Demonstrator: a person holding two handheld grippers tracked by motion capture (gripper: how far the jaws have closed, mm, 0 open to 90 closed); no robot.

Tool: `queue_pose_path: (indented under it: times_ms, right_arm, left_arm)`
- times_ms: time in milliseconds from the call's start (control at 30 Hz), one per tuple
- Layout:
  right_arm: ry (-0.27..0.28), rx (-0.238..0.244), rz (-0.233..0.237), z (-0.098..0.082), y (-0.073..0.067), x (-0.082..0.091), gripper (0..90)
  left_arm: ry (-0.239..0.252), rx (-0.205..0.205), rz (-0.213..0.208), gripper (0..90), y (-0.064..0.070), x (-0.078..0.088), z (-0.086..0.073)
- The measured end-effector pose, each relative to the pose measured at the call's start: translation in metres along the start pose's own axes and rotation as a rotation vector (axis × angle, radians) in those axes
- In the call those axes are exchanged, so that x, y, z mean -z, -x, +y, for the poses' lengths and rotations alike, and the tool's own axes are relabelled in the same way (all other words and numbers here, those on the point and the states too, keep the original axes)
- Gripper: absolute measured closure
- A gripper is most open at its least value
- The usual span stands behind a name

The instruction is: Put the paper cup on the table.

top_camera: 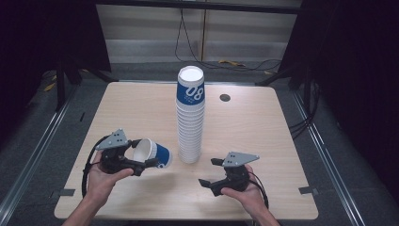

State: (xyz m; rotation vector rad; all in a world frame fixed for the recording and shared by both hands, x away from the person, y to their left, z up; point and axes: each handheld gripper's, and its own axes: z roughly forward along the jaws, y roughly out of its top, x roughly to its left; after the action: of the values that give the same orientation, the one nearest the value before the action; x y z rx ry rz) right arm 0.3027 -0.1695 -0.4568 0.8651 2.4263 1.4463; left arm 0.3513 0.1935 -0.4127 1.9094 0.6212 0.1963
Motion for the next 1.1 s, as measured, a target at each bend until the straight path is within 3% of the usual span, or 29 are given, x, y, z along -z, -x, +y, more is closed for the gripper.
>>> queue_pose_path:
  times_ms: [267,400,500,633,700,933,1100]
  right_arm:
    - [0.045,-0.033,-0.019,0.006,0.005,-0.007,13.7]
    - [0.033,-0.045,-0.035,0.003,0.008,-0.005,13.7]
    - [0.012,-0.048,-0.052,-0.001,0.01,-0.002,13.7]
    - [0.025,-0.058,-0.067,-0.004,0.01,0.001,13.6]
    - [0.034,-0.067,-0.068,-0.005,0.01,0.003,13.6]
    - [0.054,-0.072,-0.079,-0.006,0.009,0.008,13.6]
    - [0.058,-0.075,-0.081,-0.007,0.009,0.008,13.7]
  left_arm:
    - [-0.072,0.023,0.091,15.8,-0.027,-0.01,0.004]
    - [-0.097,0.028,0.119,15.8,-0.034,-0.013,0.01]
    - [-0.109,0.011,0.132,15.8,-0.036,-0.015,0.014]
    - [-0.147,0.027,0.137,15.7,-0.045,-0.02,0.019]
    - [-0.143,0.044,0.163,15.7,-0.049,-0.022,0.019]
    - [-0.185,0.089,0.205,15.6,-0.065,-0.029,0.011]
    - [-0.216,0.082,0.203,15.3,-0.072,-0.034,0.004]
